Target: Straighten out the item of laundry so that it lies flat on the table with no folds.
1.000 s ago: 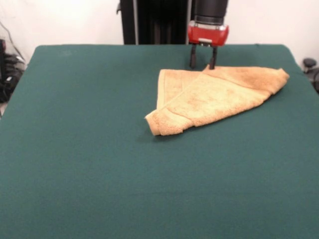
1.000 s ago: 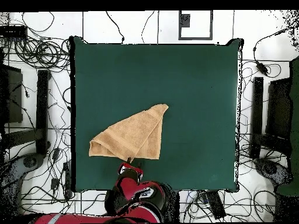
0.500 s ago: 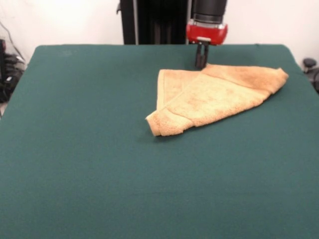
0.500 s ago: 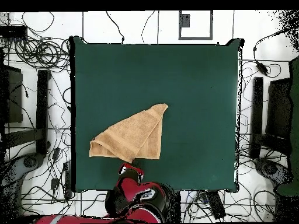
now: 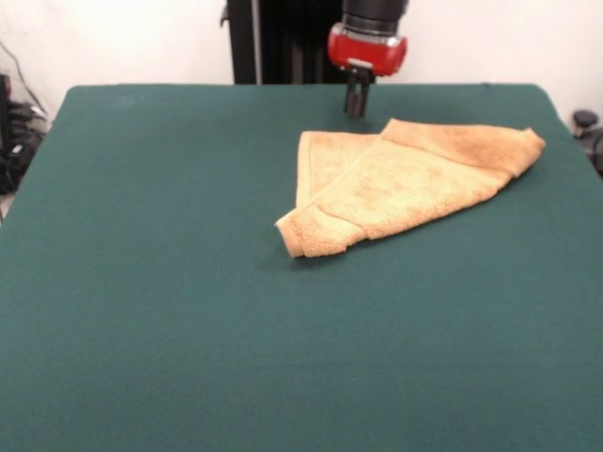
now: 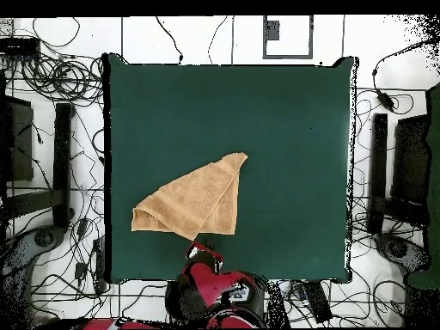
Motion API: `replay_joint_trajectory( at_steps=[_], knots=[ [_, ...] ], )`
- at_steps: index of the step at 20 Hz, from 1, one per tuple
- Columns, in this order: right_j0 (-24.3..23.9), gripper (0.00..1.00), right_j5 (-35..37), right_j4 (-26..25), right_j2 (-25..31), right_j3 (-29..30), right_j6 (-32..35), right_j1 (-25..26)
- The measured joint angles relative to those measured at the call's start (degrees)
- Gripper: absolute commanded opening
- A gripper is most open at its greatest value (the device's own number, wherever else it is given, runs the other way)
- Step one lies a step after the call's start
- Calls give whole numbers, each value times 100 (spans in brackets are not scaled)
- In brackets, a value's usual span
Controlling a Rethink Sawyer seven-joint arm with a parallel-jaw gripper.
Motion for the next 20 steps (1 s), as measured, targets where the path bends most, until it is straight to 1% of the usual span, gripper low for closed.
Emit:
replay_joint_trajectory(
  at_steps=[5, 10, 13, 17, 20],
  knots=[
    [-79, 0, 212, -56, 7, 61, 0, -150],
    [-101, 0, 248, -71, 18, 62, 0, -202],
    [-202, 0, 254, -107, 95, 71, 0, -218],
    [-552, 0, 420, -168, 369, 125, 0, -379],
    [-847, 0, 721, -170, 582, 140, 0, -542]
  ],
)
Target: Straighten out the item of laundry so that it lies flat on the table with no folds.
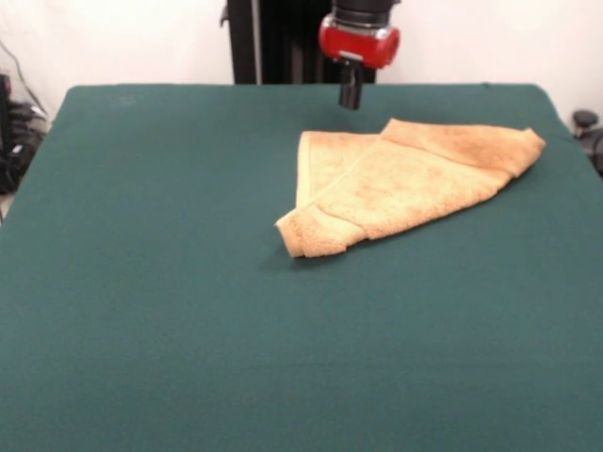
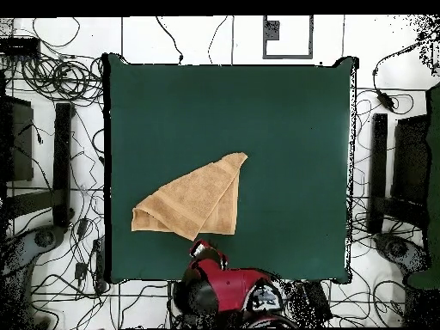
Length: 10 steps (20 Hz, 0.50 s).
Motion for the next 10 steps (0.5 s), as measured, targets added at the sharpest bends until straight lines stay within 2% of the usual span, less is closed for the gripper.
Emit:
replay_joint_trajectory(
  at_steps=[10],
  knots=[
    [-91, 0, 901, -4, 96, -46, 0, -329]
  ],
)
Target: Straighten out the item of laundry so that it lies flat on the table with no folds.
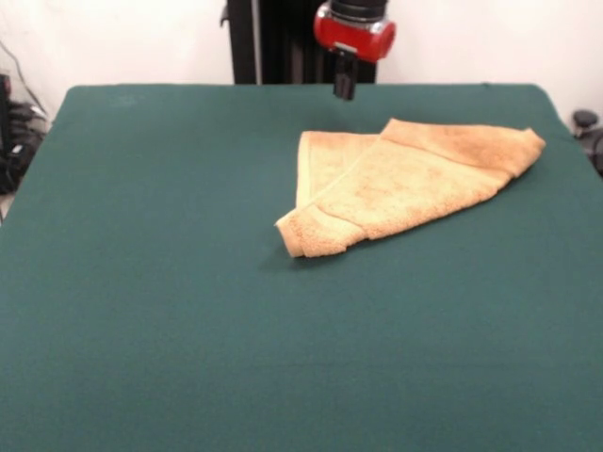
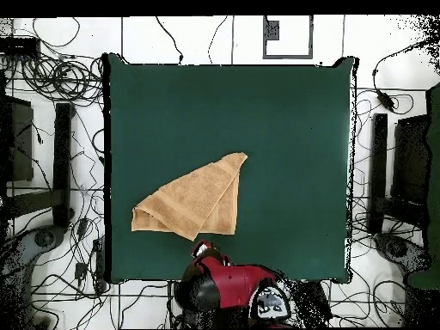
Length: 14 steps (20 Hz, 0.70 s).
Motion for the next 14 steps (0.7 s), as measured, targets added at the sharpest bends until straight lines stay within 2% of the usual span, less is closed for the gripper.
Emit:
replay_joint_trajectory(
  at_steps=[9, 10, 14],
  knots=[
    [-115, 0, 784, -4, 158, -214, 0, -297],
    [-44, 100, 880, -4, 159, -372, 0, -321],
    [-6, 100, 882, -7, 161, -480, 0, -351]
  ],
)
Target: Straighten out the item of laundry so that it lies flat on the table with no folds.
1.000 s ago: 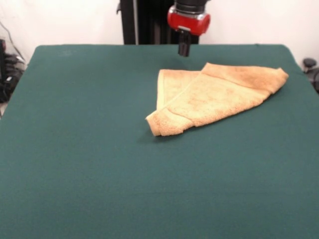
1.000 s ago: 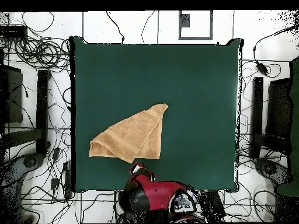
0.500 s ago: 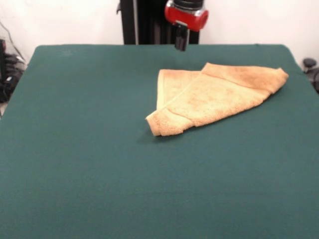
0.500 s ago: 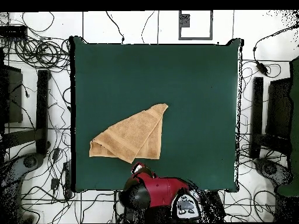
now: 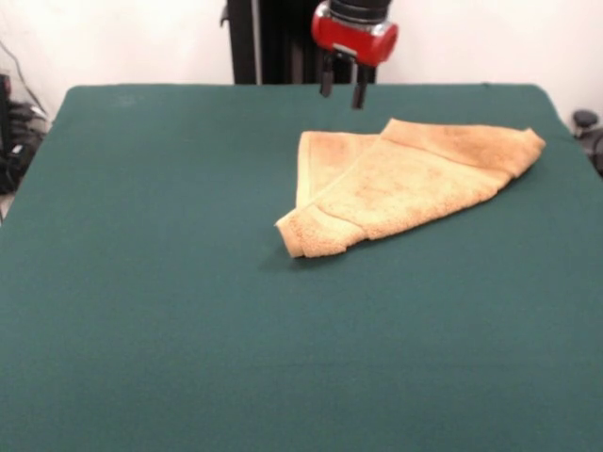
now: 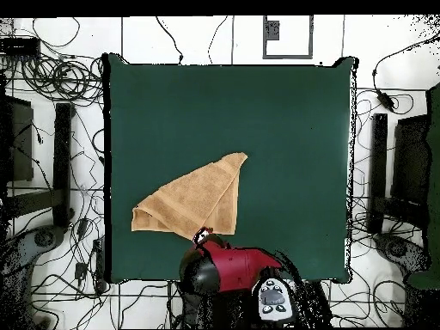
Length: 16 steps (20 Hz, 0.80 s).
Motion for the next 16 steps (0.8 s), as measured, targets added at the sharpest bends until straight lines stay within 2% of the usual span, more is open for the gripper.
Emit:
replay_joint_trajectory(
  at_steps=[16],
  knots=[
    [-101, 100, 1, -97, 26, -338, 0, -60]
  ],
)
